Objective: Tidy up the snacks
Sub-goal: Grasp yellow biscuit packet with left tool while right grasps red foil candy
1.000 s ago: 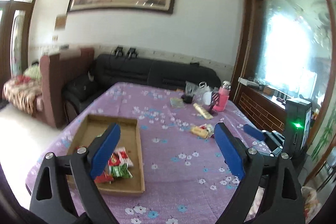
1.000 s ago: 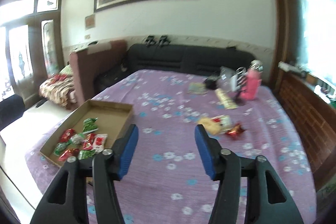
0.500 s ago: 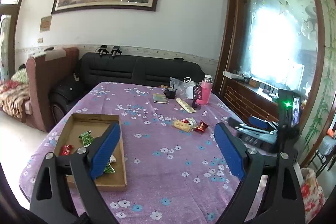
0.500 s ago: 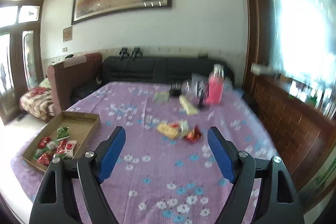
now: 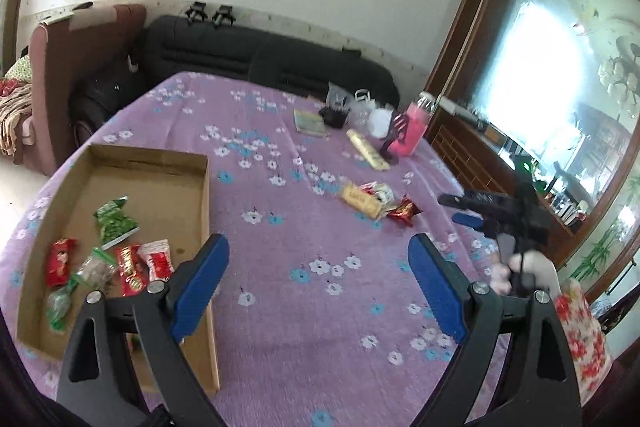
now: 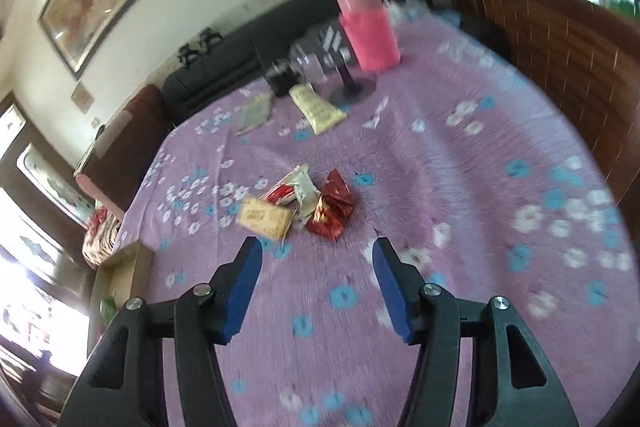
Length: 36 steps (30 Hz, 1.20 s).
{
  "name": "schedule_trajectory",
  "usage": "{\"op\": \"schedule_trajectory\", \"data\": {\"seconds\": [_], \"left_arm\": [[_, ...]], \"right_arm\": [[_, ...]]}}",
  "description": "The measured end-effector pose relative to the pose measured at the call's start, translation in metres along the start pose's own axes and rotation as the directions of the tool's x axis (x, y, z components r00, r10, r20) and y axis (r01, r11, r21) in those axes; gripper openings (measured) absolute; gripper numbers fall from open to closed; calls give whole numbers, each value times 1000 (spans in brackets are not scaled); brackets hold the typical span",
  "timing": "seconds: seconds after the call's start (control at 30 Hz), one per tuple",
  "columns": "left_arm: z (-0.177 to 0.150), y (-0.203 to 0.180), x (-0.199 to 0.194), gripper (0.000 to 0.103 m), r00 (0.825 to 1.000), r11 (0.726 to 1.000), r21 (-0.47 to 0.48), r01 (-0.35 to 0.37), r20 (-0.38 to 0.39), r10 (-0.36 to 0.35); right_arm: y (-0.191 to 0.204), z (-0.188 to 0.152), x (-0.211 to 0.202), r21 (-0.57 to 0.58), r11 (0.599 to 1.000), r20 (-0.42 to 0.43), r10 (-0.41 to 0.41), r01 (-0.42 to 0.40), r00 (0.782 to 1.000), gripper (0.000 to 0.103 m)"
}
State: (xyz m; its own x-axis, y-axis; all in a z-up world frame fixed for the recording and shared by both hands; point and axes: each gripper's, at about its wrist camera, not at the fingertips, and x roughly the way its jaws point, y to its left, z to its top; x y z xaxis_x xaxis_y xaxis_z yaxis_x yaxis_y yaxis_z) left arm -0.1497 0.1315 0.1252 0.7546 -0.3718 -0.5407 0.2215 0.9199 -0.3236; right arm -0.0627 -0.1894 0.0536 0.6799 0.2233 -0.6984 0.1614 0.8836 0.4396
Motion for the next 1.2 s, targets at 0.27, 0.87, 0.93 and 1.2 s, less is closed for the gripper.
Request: {"op": "schedule_trajectory", "data": {"seconds": [0.27,0.87,0.93,1.2], "left_arm": [[16,10,53,91,996,999,2,-41,-76,41],[49,-26,231,91,934,970,-241,-7,-348,-80],[50,-35,252,91,934,972,-231,-46,-354,-40],[45,-76,319,91,896,977,-35,-211,-407,178]], "right_arm": [[-2,24,76,11,998,-80,-54,55,995,58],[-15,-11,70,7,1000,-42,31,-30,999,36],[-22,-7,63,44,997,-21,62,-61,998,36],[-36,-1,49,70,991,27,112,-114,993,37]]}}
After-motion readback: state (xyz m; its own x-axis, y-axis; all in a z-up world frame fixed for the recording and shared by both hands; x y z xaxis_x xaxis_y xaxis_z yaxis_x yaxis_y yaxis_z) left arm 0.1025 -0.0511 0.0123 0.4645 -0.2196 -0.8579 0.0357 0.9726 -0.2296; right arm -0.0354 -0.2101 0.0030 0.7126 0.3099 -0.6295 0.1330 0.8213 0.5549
